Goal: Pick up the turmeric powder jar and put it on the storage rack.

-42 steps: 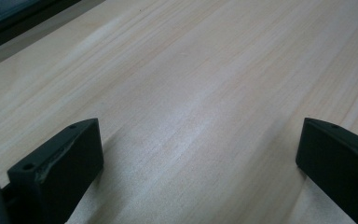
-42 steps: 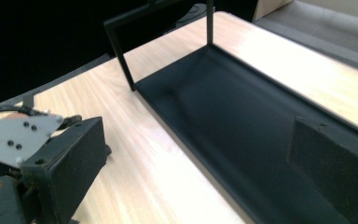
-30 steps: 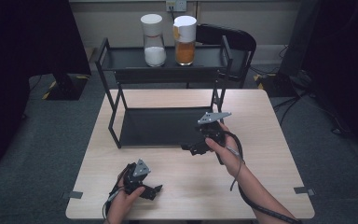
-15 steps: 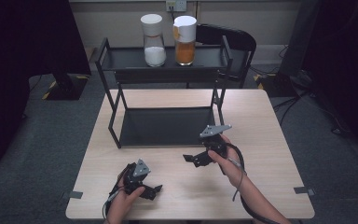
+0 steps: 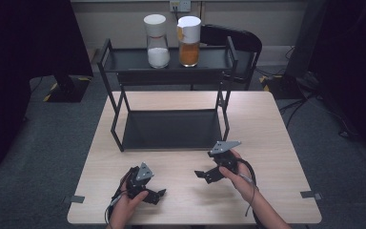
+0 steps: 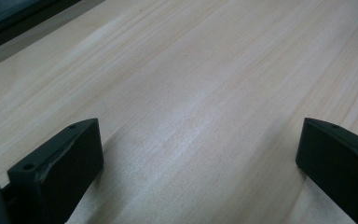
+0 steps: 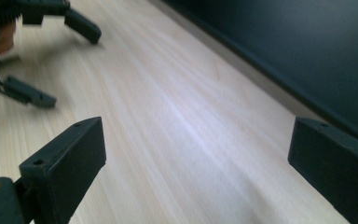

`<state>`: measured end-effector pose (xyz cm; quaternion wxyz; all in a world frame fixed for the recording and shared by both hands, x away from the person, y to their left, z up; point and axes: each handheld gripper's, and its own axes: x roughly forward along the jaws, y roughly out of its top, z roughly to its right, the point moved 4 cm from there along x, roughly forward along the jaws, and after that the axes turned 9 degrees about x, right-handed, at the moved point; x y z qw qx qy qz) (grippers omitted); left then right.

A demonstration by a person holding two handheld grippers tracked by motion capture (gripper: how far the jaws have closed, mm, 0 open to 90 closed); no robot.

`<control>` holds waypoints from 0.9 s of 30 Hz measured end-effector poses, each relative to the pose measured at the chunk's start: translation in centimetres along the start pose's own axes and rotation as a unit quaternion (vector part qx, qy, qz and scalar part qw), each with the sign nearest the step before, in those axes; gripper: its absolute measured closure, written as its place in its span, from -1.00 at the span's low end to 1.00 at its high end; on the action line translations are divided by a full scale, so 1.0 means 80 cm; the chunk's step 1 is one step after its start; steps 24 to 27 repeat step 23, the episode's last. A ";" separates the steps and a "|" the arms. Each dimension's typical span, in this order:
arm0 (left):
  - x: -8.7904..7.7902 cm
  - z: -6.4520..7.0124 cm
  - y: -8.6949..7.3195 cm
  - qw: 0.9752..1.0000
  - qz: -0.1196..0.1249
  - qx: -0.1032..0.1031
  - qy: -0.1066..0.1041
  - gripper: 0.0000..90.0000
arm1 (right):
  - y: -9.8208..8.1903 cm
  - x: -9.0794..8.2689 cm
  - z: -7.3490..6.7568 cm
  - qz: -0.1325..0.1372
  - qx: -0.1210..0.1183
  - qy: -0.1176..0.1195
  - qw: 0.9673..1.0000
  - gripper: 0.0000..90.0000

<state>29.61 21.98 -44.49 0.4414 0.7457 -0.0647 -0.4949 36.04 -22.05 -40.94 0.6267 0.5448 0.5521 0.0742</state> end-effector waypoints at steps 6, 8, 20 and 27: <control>0.000 0.000 0.000 1.000 0.000 0.000 0.000 -1.00 | -0.020 0.000 -0.004 -0.015 -0.019 -0.012 1.000 -0.93; 0.000 0.000 0.000 1.000 0.000 0.000 0.000 -1.00 | -0.025 0.000 -0.005 -0.022 -0.024 -0.019 0.999 -0.94; 0.000 0.000 0.000 1.000 0.000 0.000 0.000 -1.00 | -0.057 -0.005 -0.009 -0.042 -0.040 -0.044 0.997 -0.99; 0.000 0.000 0.000 1.000 -0.001 0.000 0.001 -1.00 | -0.056 -0.006 -0.013 -0.046 -0.039 -0.049 0.997 -0.99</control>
